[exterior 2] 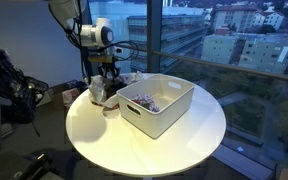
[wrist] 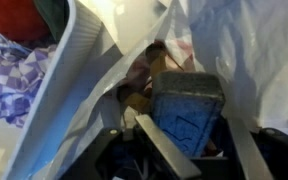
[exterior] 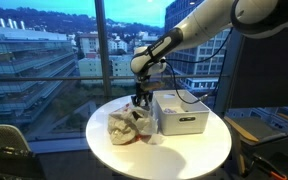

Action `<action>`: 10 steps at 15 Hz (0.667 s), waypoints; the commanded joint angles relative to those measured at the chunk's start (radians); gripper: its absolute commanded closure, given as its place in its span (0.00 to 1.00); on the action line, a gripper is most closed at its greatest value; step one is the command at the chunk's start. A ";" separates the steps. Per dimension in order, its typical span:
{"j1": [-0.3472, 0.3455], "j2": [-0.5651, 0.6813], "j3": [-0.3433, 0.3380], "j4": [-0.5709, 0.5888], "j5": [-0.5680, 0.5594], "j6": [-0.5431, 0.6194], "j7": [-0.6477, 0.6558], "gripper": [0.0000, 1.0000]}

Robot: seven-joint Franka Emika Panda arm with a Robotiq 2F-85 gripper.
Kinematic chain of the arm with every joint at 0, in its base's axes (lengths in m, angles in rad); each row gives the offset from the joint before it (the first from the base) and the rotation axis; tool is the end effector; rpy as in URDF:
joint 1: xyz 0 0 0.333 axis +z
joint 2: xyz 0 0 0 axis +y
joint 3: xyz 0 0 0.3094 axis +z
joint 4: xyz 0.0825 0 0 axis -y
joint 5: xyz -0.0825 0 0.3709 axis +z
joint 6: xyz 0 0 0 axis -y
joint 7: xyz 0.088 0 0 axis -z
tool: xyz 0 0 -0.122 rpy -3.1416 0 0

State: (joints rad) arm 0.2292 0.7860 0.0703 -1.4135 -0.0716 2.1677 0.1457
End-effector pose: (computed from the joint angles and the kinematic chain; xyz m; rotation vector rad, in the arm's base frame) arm 0.6820 0.1974 0.2181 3.1144 0.2734 -0.0422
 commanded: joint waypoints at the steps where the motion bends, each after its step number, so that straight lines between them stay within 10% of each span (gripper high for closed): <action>1: 0.007 0.041 -0.007 0.100 -0.003 -0.008 -0.004 0.18; 4: -0.007 0.030 0.001 0.106 0.016 -0.032 -0.008 0.00; 10: -0.006 -0.062 -0.045 0.037 0.003 -0.021 0.087 0.00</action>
State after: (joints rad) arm 0.2162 0.7947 0.0596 -1.3362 -0.0637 2.1608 0.1678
